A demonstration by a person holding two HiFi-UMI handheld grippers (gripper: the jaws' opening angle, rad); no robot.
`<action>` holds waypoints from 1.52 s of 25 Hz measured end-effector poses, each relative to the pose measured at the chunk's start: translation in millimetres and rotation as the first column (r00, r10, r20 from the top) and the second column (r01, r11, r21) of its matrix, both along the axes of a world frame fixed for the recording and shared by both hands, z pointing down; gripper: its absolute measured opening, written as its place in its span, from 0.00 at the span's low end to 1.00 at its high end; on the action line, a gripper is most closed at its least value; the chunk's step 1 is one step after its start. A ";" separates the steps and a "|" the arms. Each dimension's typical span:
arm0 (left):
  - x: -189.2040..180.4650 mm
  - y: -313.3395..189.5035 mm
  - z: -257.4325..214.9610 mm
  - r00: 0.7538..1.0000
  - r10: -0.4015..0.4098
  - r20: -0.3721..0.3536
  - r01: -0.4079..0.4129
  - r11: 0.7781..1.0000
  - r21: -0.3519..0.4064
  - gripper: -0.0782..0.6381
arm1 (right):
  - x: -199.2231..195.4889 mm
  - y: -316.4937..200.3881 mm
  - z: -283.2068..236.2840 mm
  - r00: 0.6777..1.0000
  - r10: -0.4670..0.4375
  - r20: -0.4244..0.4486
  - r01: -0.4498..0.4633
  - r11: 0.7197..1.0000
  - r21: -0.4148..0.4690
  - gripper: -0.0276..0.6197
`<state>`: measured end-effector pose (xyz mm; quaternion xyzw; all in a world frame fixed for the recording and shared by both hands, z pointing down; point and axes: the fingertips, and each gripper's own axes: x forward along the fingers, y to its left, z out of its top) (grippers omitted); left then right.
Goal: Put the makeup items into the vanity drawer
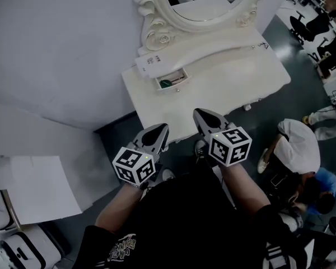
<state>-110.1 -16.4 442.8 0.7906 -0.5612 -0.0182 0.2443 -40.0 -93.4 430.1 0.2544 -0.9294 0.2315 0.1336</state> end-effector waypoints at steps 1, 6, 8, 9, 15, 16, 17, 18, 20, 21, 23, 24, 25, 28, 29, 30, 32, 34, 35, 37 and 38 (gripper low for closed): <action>2.2 4.8 -0.2 1.000 0.021 0.003 -0.021 1.000 0.002 0.11 | 4.8 8.0 0.6 1.000 0.020 0.001 -0.020 1.000 0.002 0.09; 12.7 32.1 5.2 0.995 0.102 -0.003 -0.102 0.995 -0.017 0.11 | 24.4 48.6 12.0 0.995 0.102 -0.014 -0.102 0.995 -0.019 0.09; 19.3 42.6 8.0 0.991 0.134 -0.011 -0.134 0.991 -0.026 0.11 | 30.7 64.0 13.9 0.992 0.123 -0.019 -0.124 0.992 -0.026 0.09; 22.9 47.4 9.2 0.988 0.151 -0.015 -0.151 0.988 -0.029 0.11 | 33.9 71.0 14.0 0.991 0.133 -0.022 -0.134 0.991 -0.027 0.09; 43.6 63.7 10.6 0.976 0.216 -0.041 -0.217 0.976 -0.026 0.11 | 51.0 97.9 11.6 0.986 0.161 -0.040 -0.161 0.987 -0.020 0.09; 48.4 65.0 9.7 0.973 0.227 -0.043 -0.228 0.973 -0.021 0.11 | 53.8 101.7 12.0 0.986 0.160 -0.048 -0.161 0.987 -0.020 0.09; 53.3 66.3 8.6 0.970 0.237 -0.045 -0.238 0.971 -0.017 0.11 | 56.4 105.8 12.4 0.986 0.159 -0.055 -0.160 0.987 -0.020 0.09; 57.8 68.0 7.7 0.968 0.247 -0.046 -0.248 0.969 -0.014 0.11 | 59.1 110.2 12.8 0.985 0.160 -0.059 -0.161 0.987 -0.022 0.09; 64.4 71.1 7.2 0.964 0.263 -0.048 -0.264 0.965 -0.012 0.11 | 64.1 118.7 13.5 0.984 0.171 -0.058 -0.173 0.985 -0.028 0.09; 66.3 72.2 7.5 0.962 0.266 -0.055 -0.268 0.963 -0.015 0.11 | 65.8 122.8 14.5 0.982 0.180 -0.054 -0.182 0.983 -0.035 0.09; 69.1 74.2 8.3 0.961 0.268 -0.072 -0.270 0.963 -0.021 0.11 | 68.2 131.7 18.9 0.980 0.193 -0.043 -0.195 0.979 -0.061 0.09; 71.0 75.4 8.7 0.960 0.269 -0.076 -0.272 0.962 -0.024 0.11 | 69.4 136.3 21.9 0.980 0.194 -0.039 -0.197 0.978 -0.076 0.09; 73.4 76.8 8.9 0.959 0.271 -0.077 -0.274 0.961 -0.025 0.11 | 71.2 139.9 24.5 0.980 0.194 -0.035 -0.196 0.976 -0.089 0.09; 81.5 81.4 8.4 0.957 0.281 -0.067 -0.283 0.959 -0.024 0.11 | 77.6 144.5 27.2 0.980 0.197 -0.018 -0.198 0.974 -0.109 0.09; 83.7 83.0 8.1 0.957 0.284 -0.063 -0.286 0.958 -0.023 0.11 | 78.7 145.4 27.3 0.980 0.197 -0.012 -0.197 0.974 -0.111 0.09; 85.6 84.5 7.9 0.956 0.287 -0.060 -0.289 0.957 -0.023 0.11 | 79.4 146.6 27.4 0.981 0.195 -0.007 -0.194 0.975 -0.111 0.09; 88.2 86.6 7.5 0.956 0.288 -0.056 -0.289 0.957 -0.022 0.11 | 80.2 149.1 27.3 0.983 0.186 0.001 -0.184 0.977 -0.110 0.09; 90.2 87.7 7.1 0.957 0.286 -0.054 -0.287 0.958 -0.022 0.11 | 81.5 150.8 26.8 0.985 0.175 0.006 -0.174 0.979 -0.106 0.09; 91.6 88.1 6.6 0.957 0.285 -0.054 -0.286 0.958 -0.021 0.11 | 82.4 151.5 26.5 0.985 0.171 0.007 -0.169 0.980 -0.105 0.09; 94.9 89.3 5.3 0.956 0.287 -0.053 -0.288 0.957 -0.018 0.11 | 83.9 152.7 25.7 0.986 0.164 0.008 -0.162 0.981 -0.102 0.09; 96.0 90.0 4.7 0.956 0.288 -0.052 -0.290 0.957 -0.017 0.11 | 84.2 153.2 25.1 0.987 0.162 0.008 -0.160 0.982 -0.100 0.09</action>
